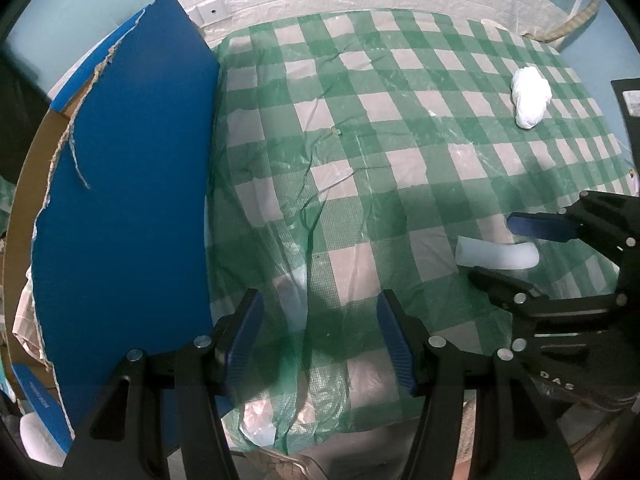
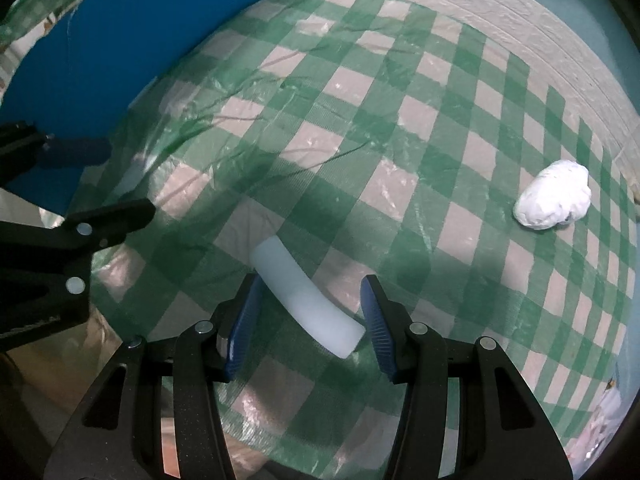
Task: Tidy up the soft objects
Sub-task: 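Close the right tool on the white foam tube and lift it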
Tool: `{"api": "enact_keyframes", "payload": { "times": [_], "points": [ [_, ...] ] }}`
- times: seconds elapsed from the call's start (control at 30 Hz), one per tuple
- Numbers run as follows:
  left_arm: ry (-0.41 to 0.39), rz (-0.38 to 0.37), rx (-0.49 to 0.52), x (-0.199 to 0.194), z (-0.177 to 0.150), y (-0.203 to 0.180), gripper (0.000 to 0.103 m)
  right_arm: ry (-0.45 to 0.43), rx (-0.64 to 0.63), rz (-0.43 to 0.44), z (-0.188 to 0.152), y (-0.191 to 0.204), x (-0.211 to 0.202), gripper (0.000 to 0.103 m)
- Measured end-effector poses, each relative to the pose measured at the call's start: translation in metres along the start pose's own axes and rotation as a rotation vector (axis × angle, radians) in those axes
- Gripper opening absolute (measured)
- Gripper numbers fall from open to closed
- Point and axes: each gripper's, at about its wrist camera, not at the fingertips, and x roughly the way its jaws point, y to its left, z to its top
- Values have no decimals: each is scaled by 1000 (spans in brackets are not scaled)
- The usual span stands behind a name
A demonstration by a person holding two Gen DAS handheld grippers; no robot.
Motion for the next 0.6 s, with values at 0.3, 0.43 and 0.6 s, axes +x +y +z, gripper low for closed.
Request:
{"api": "enact_keyframes", "payload": {
  "times": [0.3,0.43,0.6],
  "points": [
    [10,-9,-3,3,2,1,60,-21,-39,10,3,7,3,25],
    [9,-10,-2,3,3,1,60,-24,-28,-3,5,9,1,12],
    [3,-10,3,1,3,-2,60,-42,63,23,5,-2,-9,12]
  ]
}}
